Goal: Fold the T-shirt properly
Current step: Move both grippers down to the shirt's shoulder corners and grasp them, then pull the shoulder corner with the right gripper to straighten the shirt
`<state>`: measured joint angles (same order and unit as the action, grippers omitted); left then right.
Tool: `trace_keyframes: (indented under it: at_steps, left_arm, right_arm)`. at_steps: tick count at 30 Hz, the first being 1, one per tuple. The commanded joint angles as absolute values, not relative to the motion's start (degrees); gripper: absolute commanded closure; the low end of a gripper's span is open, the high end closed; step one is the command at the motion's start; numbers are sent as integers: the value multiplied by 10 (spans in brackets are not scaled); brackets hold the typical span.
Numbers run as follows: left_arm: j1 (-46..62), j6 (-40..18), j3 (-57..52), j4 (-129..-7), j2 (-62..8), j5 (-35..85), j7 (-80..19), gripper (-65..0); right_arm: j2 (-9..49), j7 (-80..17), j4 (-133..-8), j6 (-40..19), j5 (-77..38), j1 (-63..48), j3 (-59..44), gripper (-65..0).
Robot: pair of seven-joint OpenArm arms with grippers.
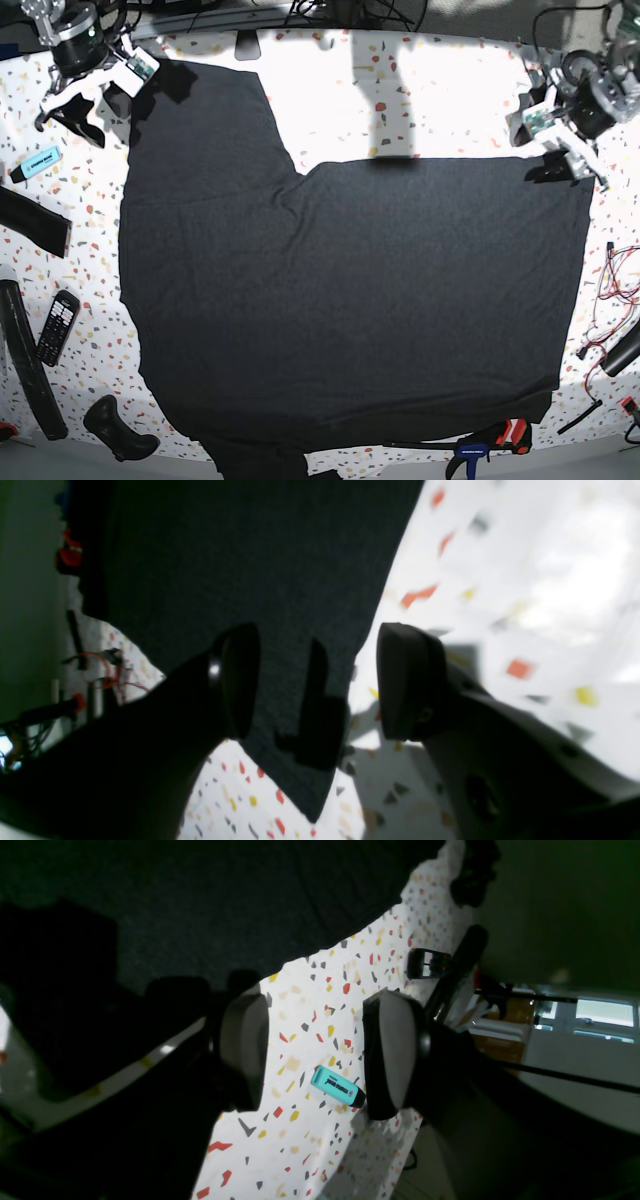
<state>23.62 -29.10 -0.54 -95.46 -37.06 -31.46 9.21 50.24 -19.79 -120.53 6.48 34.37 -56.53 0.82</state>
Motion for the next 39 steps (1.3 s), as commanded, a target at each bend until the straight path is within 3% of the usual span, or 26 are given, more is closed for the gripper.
trace_keyframes:
  at_steps: [1, 7, 10, 20, 23, 29, 33, 39]
  left_arm:
    - [221, -280, 8, -950, -387, -325, 96, -352]
    - [183, -272, 85, -894, -436, -345, 80, -352]
    - [176, -247, 88, -865, -444, -345, 80, -352]
    - [157, -243, 88, -741, -451, -349, 82, -351]
    - [159, -229, 88, -737, -451, -367, 82, -287]
    - [160, -220, 88, -737, -448, -366, 82, 0]
    - [160, -220, 88, -737, -440, -366, 82, 0]
    - [163, -220, 88, -743, -437, -366, 81, 0]
  right_arm:
    - [509, -193, -1214, 79, 348, -568, 4, -347]
    - [497, -194, -1214, 82, 347, -568, 4, -347]
    - [485, -194, -1214, 82, 347, -568, 4, -347]
    - [482, -194, -1214, 82, 347, -568, 4, -347]
    - [482, -193, -1214, 82, 346, -568, 4, -347]
    - [482, -193, -1214, 82, 339, -568, 4, -347]
    - [482, -197, -1214, 63, 339, -568, 4, -347]
    - [481, -285, -1214, -67, 286, -569, 4, -346]
